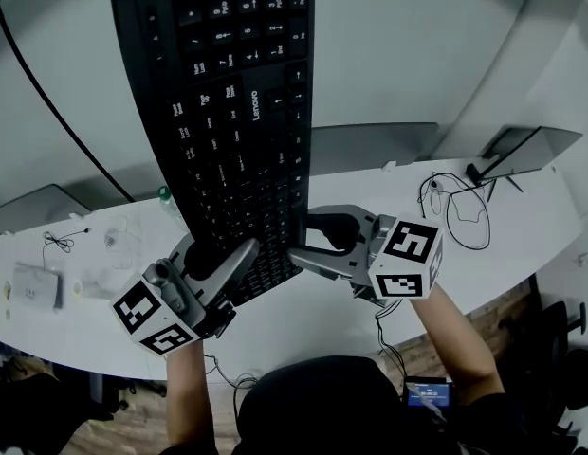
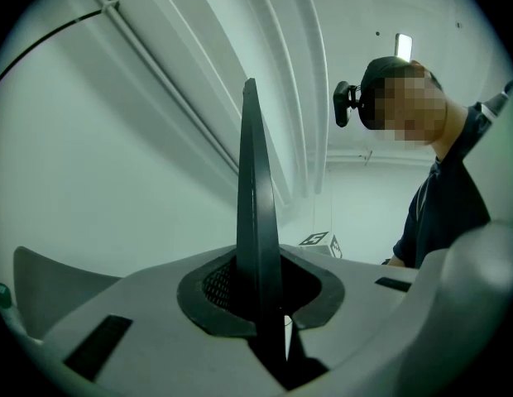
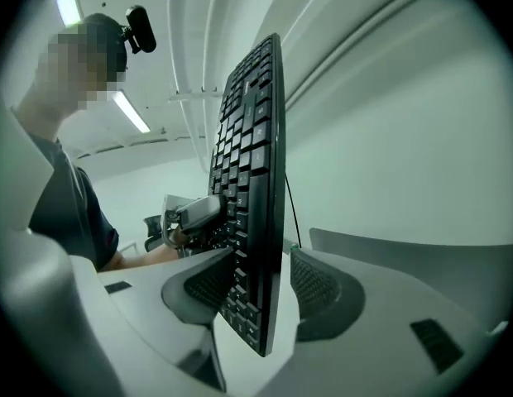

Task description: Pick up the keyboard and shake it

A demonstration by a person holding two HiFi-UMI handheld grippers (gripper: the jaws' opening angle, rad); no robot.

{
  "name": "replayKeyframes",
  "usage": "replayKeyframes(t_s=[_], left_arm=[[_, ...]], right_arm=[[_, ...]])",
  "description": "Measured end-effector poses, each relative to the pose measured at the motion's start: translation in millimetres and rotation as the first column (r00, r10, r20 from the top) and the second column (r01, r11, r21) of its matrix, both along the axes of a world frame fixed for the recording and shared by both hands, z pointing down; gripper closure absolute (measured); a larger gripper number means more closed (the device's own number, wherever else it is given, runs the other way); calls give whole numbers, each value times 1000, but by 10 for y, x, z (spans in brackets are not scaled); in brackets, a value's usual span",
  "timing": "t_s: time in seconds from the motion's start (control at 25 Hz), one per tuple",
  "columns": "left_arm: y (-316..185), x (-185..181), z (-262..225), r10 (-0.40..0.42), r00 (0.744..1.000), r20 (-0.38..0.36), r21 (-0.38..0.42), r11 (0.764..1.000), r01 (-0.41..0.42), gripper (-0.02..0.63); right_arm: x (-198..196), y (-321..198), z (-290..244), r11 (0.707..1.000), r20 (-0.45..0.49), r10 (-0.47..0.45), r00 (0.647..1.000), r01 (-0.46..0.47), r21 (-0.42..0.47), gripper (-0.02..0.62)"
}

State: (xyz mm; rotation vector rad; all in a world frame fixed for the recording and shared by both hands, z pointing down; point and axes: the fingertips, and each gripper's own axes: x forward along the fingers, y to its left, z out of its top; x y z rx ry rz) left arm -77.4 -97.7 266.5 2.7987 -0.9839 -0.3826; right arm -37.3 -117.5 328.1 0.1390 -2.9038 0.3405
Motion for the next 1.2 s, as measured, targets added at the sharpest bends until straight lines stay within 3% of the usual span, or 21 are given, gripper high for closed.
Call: replayKeyframes(t_s=[0.44, 0.92, 1.2], left_arm=[[29, 131, -17, 157, 979, -129, 23, 988, -155, 526], [94, 224, -44, 218, 961, -170, 23, 976, -217, 526], [76, 92, -41, 223, 957, -187, 8, 974, -225, 526]], right_arm=[[-60, 170, -46, 970, 173, -168, 971, 194, -148, 393], [-181, 370, -64, 936, 224, -252, 941, 296, -189, 400], [-302, 454, -98, 928, 214, -295, 931, 332, -169, 483]])
